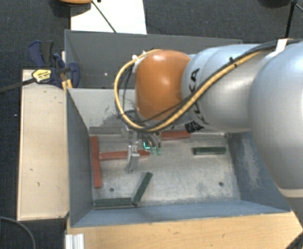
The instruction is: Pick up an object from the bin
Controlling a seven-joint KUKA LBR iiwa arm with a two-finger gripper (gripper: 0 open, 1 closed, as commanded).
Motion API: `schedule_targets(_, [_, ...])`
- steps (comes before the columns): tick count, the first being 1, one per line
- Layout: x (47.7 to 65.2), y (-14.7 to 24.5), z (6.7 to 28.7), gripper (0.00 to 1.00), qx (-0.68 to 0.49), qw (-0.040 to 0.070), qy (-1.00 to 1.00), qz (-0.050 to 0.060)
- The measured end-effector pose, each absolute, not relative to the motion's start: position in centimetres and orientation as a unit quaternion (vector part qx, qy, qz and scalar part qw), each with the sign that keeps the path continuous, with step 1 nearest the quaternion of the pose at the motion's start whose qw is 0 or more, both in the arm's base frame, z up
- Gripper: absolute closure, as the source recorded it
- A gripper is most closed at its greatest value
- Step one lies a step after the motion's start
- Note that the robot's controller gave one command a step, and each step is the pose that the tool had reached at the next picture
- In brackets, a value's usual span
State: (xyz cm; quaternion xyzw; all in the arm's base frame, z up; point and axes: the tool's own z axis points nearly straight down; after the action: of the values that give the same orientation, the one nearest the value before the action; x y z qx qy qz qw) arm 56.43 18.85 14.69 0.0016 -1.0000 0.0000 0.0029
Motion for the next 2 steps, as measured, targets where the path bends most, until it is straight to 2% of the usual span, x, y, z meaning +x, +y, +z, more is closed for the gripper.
schedule_targets(1, [56.6,18.8,15.2,0.00,0.000,-0.001,-1.000,-0.001])
schedule_targets(2, [57.0,19.4,10.4,0.00,-0.001,-0.005,-1.000,-0.002])
